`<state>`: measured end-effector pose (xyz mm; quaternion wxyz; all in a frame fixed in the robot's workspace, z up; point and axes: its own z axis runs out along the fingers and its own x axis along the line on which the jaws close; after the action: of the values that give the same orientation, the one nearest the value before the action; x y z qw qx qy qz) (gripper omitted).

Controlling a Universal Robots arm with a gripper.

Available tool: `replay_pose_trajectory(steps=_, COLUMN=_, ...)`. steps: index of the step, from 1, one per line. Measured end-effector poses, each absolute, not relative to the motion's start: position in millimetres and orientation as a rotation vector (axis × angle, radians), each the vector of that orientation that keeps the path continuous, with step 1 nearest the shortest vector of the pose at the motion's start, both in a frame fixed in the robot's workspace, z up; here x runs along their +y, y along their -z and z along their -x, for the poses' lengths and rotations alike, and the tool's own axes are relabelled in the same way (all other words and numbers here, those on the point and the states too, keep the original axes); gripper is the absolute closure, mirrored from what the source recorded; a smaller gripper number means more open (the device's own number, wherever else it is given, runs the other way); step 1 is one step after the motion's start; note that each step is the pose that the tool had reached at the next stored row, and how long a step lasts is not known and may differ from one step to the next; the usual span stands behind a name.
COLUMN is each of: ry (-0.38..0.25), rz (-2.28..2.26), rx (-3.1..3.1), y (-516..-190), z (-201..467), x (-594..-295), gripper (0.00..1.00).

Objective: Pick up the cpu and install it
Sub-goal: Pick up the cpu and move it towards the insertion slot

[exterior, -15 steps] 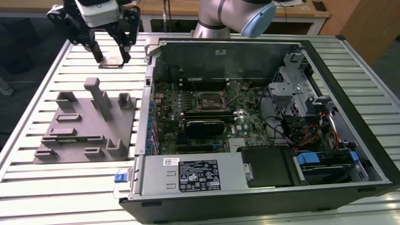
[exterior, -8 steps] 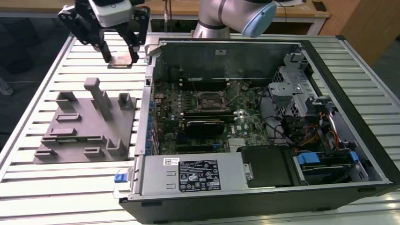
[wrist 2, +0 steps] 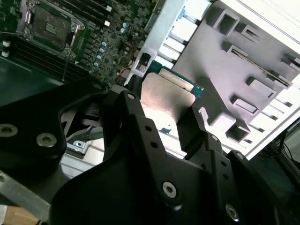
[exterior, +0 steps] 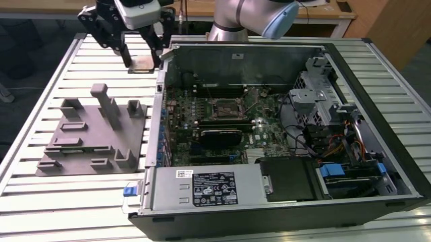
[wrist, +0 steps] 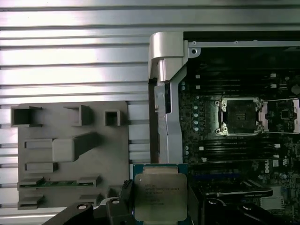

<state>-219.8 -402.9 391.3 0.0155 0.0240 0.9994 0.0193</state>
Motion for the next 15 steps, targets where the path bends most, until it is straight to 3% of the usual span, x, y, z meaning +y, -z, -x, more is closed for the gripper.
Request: replay_pose_trajectory(steps=15, ry=-0.06, rz=-0.075, rx=3.109, y=-391, z=182, x=-403, gripper=0.46)
